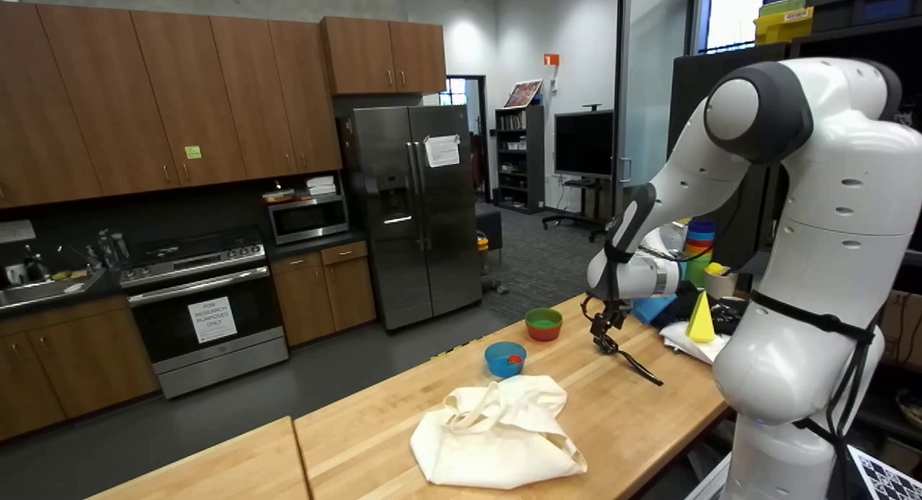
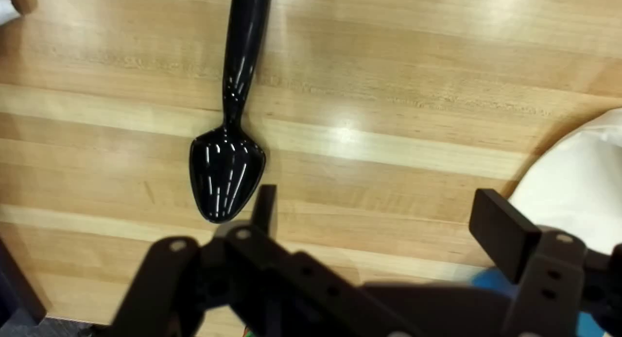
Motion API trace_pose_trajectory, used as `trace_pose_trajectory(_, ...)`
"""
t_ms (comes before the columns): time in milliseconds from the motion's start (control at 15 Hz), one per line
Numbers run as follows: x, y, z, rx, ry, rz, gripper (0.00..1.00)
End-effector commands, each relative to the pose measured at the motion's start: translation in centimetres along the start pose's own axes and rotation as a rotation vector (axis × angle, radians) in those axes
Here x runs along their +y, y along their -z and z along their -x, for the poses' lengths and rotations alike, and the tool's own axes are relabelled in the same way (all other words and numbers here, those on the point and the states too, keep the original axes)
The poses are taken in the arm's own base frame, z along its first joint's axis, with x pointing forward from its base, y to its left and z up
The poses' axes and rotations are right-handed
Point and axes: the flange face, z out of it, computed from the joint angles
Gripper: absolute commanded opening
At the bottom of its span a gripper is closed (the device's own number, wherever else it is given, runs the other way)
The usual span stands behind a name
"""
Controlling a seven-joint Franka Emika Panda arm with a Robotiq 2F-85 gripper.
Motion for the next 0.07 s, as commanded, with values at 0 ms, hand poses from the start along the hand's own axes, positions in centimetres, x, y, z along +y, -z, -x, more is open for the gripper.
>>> trace_pose_trajectory(0, 0.03, -0.16, 0.19, -0.005, -0.001, -0.001, 1.0)
